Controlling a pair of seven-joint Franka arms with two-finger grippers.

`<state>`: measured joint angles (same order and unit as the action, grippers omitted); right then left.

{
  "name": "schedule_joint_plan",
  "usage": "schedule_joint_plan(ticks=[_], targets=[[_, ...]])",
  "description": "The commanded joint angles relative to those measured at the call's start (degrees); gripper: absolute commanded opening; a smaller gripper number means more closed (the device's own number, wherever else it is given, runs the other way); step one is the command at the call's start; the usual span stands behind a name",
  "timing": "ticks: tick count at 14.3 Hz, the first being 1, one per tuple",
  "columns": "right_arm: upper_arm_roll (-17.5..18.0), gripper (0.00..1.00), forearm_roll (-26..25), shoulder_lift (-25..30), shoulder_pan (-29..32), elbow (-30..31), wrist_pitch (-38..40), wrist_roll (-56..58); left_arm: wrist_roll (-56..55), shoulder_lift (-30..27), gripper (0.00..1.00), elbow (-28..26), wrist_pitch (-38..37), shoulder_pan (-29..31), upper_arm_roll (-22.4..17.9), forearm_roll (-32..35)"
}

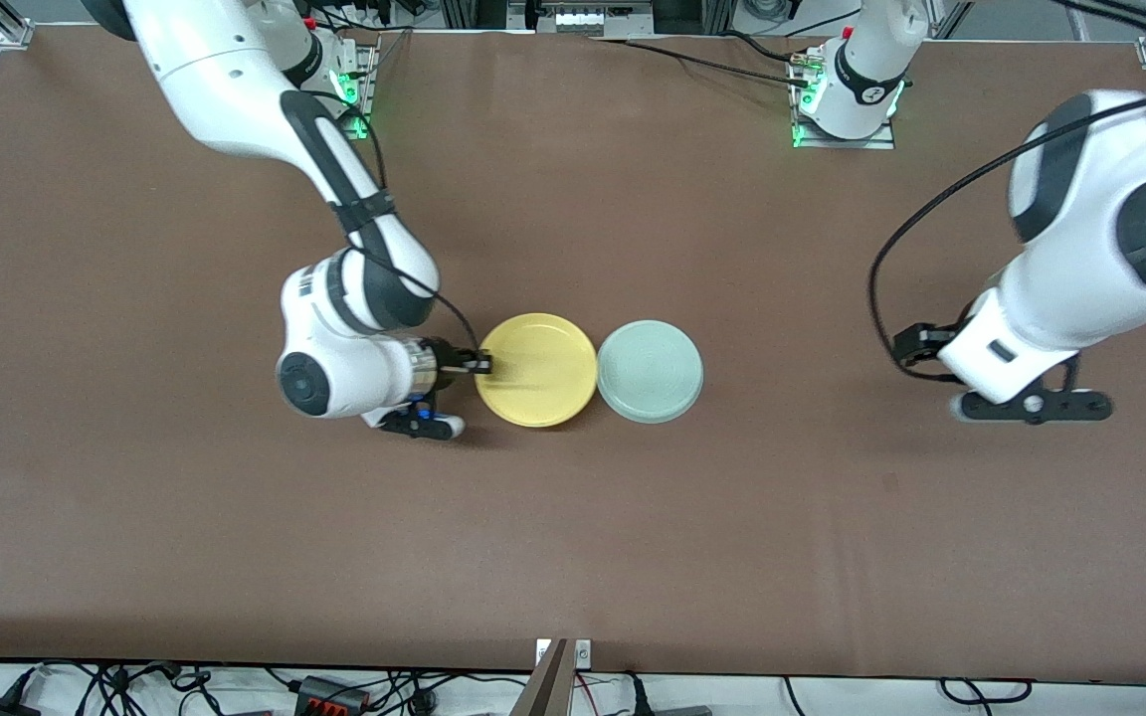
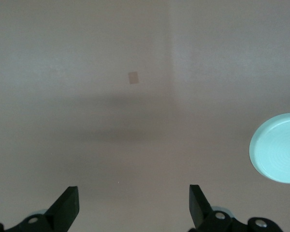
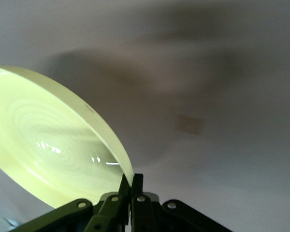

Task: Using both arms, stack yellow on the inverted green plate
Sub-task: 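Release the green plate while the right gripper carries the yellow plate over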

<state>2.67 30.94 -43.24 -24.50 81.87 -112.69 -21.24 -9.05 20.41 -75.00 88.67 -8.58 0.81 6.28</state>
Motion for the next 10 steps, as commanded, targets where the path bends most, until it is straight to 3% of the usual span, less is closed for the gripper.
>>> schedule_joint_plan(ticks=[1,7,10], targets=[[-0.5,0.0,2.7,-1.1,-4.1,-0.6,-5.0,-6.9,6.6,-2.9,1.0,-0.8,-3.4,3.4,0.5,-2.1],[-0.5,0.0,6.1,-4.3,-9.5,-3.6,-8.0,-11.0,18.4,-9.8,1.0,-9.6,-2.9,12.6,2.1,-7.3],[-0.4,0.0,6.1,-6.0,-11.2,-5.0,-9.0,-12.8,19.9,-16.4,1.0,-17.7,4.0,12.6,2.0,-7.5]])
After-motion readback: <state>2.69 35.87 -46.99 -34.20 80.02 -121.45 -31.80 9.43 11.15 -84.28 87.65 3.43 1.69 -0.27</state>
